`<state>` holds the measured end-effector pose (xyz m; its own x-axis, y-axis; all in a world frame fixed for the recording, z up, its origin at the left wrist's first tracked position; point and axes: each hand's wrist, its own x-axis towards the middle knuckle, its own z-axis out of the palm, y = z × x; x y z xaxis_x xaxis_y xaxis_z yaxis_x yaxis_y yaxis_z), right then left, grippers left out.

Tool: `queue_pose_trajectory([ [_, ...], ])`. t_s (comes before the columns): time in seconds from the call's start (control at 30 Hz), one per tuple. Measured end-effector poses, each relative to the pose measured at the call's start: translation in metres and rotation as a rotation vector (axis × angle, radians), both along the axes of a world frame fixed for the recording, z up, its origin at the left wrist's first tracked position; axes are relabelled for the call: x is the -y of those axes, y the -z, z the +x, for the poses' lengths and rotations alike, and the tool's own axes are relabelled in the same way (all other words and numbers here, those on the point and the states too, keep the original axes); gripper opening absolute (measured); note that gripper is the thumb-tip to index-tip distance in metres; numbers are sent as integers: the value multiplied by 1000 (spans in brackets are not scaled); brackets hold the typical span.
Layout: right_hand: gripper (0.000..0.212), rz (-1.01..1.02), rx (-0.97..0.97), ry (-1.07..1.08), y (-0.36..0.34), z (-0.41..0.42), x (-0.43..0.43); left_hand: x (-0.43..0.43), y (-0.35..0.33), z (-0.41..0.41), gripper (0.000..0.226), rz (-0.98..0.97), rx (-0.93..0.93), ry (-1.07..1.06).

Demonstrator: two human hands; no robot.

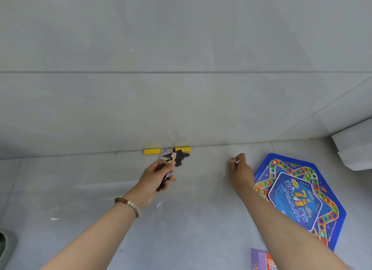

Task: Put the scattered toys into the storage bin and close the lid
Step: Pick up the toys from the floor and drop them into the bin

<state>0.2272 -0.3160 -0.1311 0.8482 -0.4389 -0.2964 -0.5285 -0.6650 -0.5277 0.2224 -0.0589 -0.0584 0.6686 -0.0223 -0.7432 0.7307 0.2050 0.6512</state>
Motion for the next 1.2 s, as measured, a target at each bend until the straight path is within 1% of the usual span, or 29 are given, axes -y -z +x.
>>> queue_pose_trajectory([
  [0.07, 17, 101, 8, 57, -5, -1, -9, -6, -3, -3, 17, 19, -5, -2],
  [0.1, 17, 215, 19, 113, -10, 0, -16, -10, -5, -3, 17, 29, -11, -7],
  [0.17, 18, 535, 65, 220, -31, 1, -37, -17, -12, -4, 16, 40, -11, -21],
  [0.23, 20, 861, 78, 251, -64, 3, -60, -27, -26, -5, 18, 78, 10, 9],
  [0.3, 23, 1143, 40, 202, -113, 5, -84, -42, -49, -4, 17, 120, 47, 55],
  [0.33, 24, 1250, 13, 151, -142, 6, -98, -52, -65, -4, 17, 139, 73, 74],
  [0.4, 24, 1362, -35, 28, -195, 10, -126, -78, -101, -3, 18, 189, 144, 111],
  [0.5, 21, 1392, -89, -144, -260, 14, -180, -127, -164, -12, 21, 249, 250, 91],
  [0.6, 30, 1336, -170, -253, -308, 5, -253, -190, -222, -38, 19, 300, 326, 22],
  [0.7, 31, 1246, -277, -371, -340, -24, -336, -259, -264, -79, 25, 384, 387, -47],
  [0.8, 35, 1213, -416, -463, -355, -64, -422, -321, -284, -132, 33, 448, 391, -160],
  [0.87, 35, 1200, -461, -497, -356, -89, -477, -363, -282, -170, 36, 470, 362, -243],
  [0.97, 29, 1136, -512, -559, -337, -123, -549, -418, -258, -227, 38, 442, 280, -389],
  [1.07, 14, 1025, -595, -577, -308, -146, -597, -458, -221, -274, 32, 439, 199, -545],
  [1.1, 11, 984, -613, -565, -300, -152, -606, -467, -207, -286, 27, 417, 186, -585],
  [1.2, 37, 837, -628, -572, -275, -159, -619, -487, -171, -311, 7, 261, 130, -675],
])
